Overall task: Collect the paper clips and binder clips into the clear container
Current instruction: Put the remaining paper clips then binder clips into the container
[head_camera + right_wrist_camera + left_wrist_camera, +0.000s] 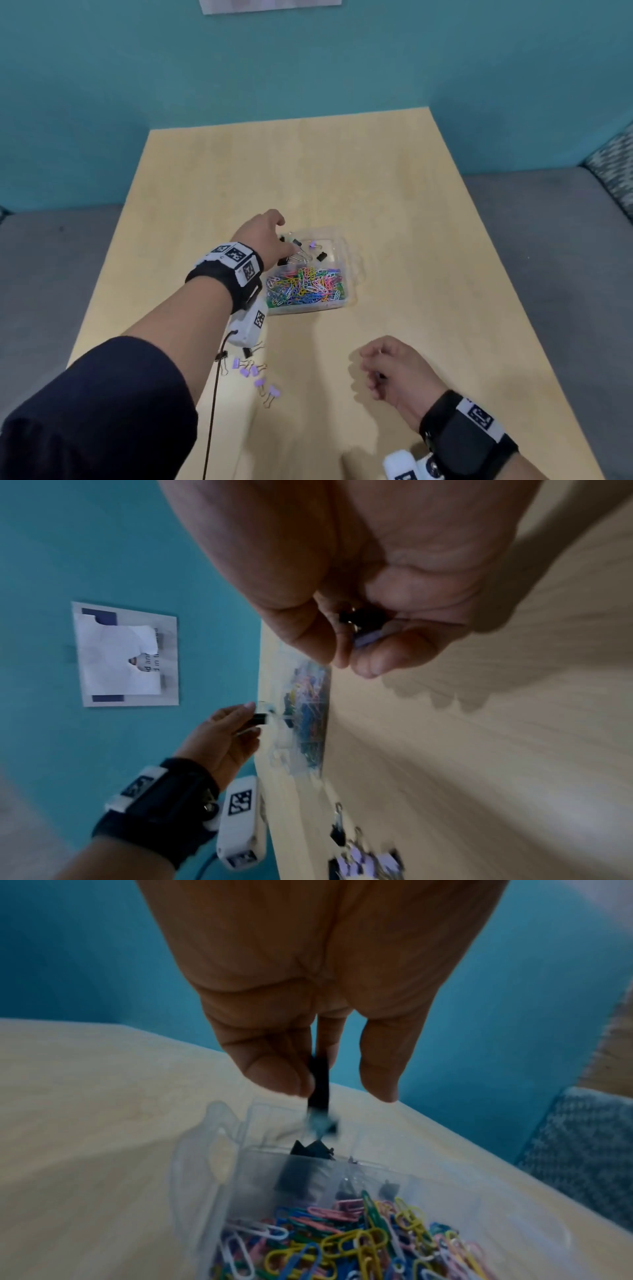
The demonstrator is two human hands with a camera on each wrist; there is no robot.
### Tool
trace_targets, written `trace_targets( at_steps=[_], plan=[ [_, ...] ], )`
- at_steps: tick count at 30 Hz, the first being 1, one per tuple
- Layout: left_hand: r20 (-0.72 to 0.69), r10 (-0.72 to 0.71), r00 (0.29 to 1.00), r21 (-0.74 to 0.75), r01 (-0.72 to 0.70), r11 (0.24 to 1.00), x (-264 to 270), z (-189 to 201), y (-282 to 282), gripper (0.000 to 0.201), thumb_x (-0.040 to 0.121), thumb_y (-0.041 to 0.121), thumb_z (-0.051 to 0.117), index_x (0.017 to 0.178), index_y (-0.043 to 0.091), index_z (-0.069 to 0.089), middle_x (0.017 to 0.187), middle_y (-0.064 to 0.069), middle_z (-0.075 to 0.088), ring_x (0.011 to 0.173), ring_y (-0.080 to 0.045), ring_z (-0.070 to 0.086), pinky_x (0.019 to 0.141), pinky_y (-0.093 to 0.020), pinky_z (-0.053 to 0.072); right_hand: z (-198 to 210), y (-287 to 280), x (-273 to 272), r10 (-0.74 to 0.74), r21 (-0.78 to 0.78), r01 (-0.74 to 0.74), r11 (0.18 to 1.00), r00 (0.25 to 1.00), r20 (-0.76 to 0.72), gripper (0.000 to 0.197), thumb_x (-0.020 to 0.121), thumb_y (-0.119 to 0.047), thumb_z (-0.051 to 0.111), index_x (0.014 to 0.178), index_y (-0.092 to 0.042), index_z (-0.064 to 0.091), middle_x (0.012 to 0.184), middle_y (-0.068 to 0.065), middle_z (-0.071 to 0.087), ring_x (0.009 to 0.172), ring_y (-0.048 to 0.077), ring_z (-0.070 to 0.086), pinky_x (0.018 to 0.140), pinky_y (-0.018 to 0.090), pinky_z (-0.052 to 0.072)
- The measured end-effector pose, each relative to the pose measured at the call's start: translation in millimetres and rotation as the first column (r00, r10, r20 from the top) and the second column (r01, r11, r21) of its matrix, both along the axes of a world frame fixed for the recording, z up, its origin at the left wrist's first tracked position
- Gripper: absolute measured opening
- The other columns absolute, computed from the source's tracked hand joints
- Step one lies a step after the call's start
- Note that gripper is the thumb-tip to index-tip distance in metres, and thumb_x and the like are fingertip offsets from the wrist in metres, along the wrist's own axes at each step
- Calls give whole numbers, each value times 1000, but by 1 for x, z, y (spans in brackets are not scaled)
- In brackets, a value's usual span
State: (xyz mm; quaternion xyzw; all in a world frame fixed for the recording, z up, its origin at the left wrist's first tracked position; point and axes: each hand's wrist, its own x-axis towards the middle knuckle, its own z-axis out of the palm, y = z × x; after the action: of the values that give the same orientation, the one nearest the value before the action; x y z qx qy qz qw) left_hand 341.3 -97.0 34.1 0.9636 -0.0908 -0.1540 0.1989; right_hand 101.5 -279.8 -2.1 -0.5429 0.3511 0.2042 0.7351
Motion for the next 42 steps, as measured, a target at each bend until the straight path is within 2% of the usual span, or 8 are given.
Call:
trace_targets(
  at_steps=[4,7,12,18,22,26,32,42],
  plan=[
    [42,145,989,-148,-138,979,-19,-1,36,42,80,38,68,115,19,54,94,-2,61,80,-20,57,70,-28,40,22,-7,49,17,-67,-9,998,994,112,23,85,16,43,91,-4,53,73,13,51,51,21,50,42,25,42],
    [1,195,981,24,-195,981,-54,-7,80,29,86,35,60,109,19,57,95,-2,61,79,-19,57,70,-29,44,36,-6,102,161,-269,-110,957,971,175,18,87,11,48,89,-5,56,69,13,58,52,23,55,48,29,52],
    [-266,140,954,161,-99,982,-122,-30,122,36,80,31,62,114,31,52,102,5,45,66,-11,60,55,-23,47,45,9,176,324,-479,-212,852,932,162,17,88,8,50,93,-6,60,78,17,63,64,26,64,73,45,58],
    [-166,72,983,110,-54,992,-150,-54,125,26,84,30,63,109,27,53,102,6,44,76,-12,54,67,-25,43,55,23,204,397,-485,-307,819,913,94,28,93,1,45,115,-12,54,91,15,58,80,31,60,78,44,56],
    [-129,73,989,54,-67,996,-154,-59,128,10,86,24,60,82,23,51,90,4,45,67,-14,53,60,-24,39,63,19,179,536,-744,-315,590,841,69,28,87,-12,50,112,-17,60,93,7,64,84,29,66,79,47,56],
    [-128,48,991,23,-45,999,-155,-57,130,10,84,22,63,88,22,54,91,4,45,70,-14,51,63,-23,37,58,49,118,737,-792,-439,425,676,21,12,85,-15,51,85,-23,59,76,0,64,72,26,62,71,41,54],
    [-114,35,993,110,-22,994,-164,-55,129,9,84,8,52,85,16,52,90,-1,48,72,-18,50,61,-27,40,14,113,33,909,-779,-626,-34,305,-285,28,87,-32,51,113,-22,48,106,4,58,90,27,56,72,33,44],
    [-199,214,956,-100,-237,966,-181,-48,139,10,70,8,56,72,16,51,85,1,50,66,-21,54,53,-27,41,-5,135,27,920,-815,-528,-237,148,-363,44,76,8,43,112,-17,40,98,6,39,72,27,40,59,34,33]
  ],
)
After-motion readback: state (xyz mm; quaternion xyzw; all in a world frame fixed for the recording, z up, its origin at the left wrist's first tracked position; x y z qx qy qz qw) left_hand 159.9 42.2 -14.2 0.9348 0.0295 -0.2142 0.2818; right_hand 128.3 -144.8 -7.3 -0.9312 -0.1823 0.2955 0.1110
